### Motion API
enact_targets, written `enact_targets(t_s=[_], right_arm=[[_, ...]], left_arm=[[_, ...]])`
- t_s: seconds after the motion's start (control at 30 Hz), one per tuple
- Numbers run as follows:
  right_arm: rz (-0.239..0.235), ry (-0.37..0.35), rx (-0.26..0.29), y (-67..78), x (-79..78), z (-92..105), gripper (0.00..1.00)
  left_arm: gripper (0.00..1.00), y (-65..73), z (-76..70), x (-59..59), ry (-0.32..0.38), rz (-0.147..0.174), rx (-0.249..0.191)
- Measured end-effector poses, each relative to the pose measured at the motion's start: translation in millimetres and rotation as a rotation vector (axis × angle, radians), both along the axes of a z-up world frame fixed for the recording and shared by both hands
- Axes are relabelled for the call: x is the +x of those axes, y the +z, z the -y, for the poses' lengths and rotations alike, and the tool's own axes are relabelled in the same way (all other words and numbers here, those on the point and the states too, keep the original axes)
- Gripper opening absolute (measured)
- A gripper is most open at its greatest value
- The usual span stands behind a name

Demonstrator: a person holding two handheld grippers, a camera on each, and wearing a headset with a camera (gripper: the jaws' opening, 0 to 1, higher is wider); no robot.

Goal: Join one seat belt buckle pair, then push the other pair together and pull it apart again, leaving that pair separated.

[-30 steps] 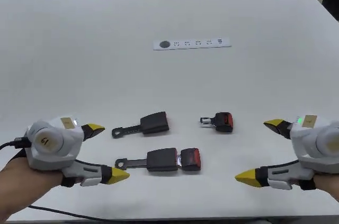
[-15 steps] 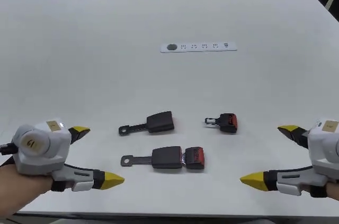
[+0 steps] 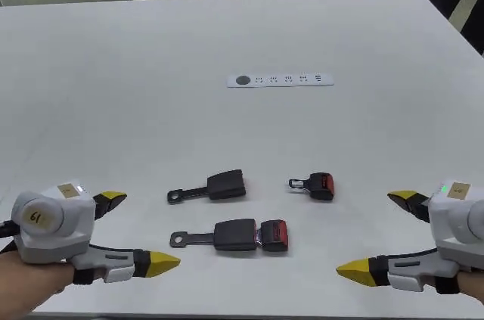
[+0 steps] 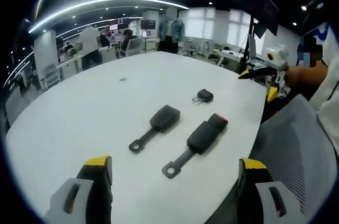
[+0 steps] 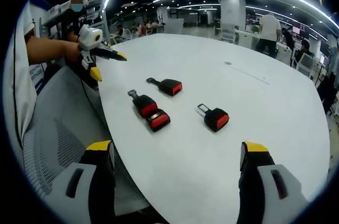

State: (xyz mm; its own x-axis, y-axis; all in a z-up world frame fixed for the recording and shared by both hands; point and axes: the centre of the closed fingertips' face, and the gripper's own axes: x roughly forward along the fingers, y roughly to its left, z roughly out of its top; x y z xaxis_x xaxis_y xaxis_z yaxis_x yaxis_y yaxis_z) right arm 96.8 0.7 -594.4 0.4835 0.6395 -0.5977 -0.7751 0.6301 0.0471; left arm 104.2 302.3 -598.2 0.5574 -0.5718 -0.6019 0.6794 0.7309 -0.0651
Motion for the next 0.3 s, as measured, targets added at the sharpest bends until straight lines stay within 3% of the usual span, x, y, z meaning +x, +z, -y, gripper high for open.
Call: enact_targets(t_s=[0.1, 0.2, 0.3], right_arm=[[-0.009, -0.007, 0.006, -1.7, -1.5, -0.1, 1.0], [-0.015, -0.014, 0.013, -2.7, -2.7, 0.1, 1.0], [-0.016, -0.019, 0.007, -0.8, -4.6, 0.6, 1.0]], left_arm=[[1.0, 2.6, 8.5, -7.0, -0.019, 0.007, -0.011], [1.0, 7.6, 8.3, -7.7, -0.025, 0.027, -0.033], [1.0, 5.9, 2.5, -8.7, -0.006, 0.024, -0.038]])
